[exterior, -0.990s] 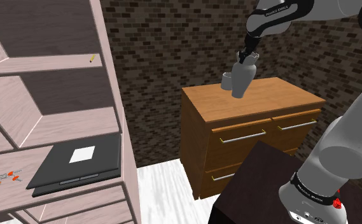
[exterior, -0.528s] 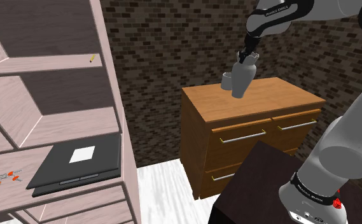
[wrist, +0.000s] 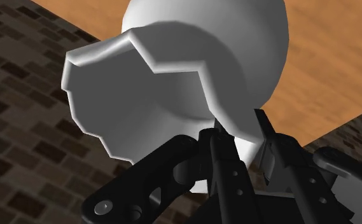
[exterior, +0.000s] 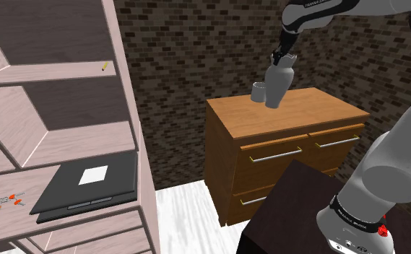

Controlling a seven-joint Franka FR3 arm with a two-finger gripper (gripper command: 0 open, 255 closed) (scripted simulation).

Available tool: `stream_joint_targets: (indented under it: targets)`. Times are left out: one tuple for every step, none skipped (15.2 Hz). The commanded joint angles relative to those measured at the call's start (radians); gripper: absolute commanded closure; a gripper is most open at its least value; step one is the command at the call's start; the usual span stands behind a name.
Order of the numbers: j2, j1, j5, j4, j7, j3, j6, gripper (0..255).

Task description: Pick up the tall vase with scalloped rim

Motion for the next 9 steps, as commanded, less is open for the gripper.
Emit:
stream_joint_targets:
  targets:
    - [-0.001, 0.001, 0.001, 0.029, 0.0, 0.002, -0.028, 255]
    - [-0.001, 0.002, 0.001, 0.042, -0.001, 0.002, -0.041, 255]
    - [-0.001, 0.002, 0.002, 0.056, -0.002, 0.002, -0.055, 255]
    - [-0.001, 0.002, 0.003, 0.07, -0.003, 0.003, -0.068, 255]
    - [0.0, 0.003, 0.004, 0.084, -0.005, 0.003, -0.082, 255]
    - [0.001, 0.003, 0.006, 0.099, -0.006, 0.003, -0.095, 255]
    - [0.003, 0.003, 0.007, 0.113, -0.007, 0.003, -0.109, 255]
    - [0.003, 0.003, 0.007, 0.115, -0.008, 0.003, -0.111, 255]
    - [0.003, 0.003, 0.007, 0.115, -0.008, 0.003, -0.111, 255]
